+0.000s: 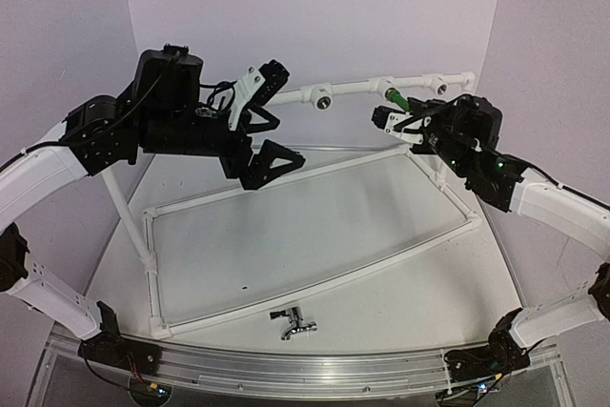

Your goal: Install the water faucets

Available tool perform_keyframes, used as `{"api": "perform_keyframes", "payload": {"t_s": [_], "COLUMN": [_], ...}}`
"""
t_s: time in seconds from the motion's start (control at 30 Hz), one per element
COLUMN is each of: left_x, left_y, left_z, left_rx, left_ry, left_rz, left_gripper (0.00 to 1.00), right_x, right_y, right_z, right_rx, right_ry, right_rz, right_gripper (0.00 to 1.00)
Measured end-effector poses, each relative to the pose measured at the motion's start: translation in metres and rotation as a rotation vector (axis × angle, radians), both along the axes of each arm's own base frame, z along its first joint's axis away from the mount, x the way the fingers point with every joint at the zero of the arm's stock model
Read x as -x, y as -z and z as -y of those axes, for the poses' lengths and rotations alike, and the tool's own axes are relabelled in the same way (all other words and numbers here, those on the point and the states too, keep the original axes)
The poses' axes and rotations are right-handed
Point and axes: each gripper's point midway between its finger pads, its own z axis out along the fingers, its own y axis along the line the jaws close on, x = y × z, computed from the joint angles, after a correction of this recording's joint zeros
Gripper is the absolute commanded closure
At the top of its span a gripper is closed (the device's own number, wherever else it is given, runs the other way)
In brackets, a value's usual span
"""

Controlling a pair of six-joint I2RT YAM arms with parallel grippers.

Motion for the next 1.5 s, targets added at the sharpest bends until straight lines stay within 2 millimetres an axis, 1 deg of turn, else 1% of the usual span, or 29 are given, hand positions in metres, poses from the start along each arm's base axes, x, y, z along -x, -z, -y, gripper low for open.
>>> {"api": "perform_keyframes", "payload": {"t_s": [0.67, 1.27, 1.5], "left_x": [-0.001, 0.000, 0.001], "left_y": [-0.001, -0.003, -0.005], "left_z": [0.001, -0.001, -0.002], "left_rx": [0.019, 0.027, 0.031], "left_ry": [-0.008, -0.009, -0.009], "left_rz": [-0.013, -0.014, -0.011], "left_gripper": [0.04, 0.04, 0.04], "right_x": [-0.002, -0.002, -0.003], "right_y": [0.005, 0.006, 0.008], "right_z": [-0.006, -0.010, -0.011], "right_rx": [-0.389, -0.642, -0.769], "right_ry": [0.006, 0.006, -0.001], "right_rz": [-0.188, -0.326, -0.390], "right_gripper": [1.00, 1.00, 1.00]}}
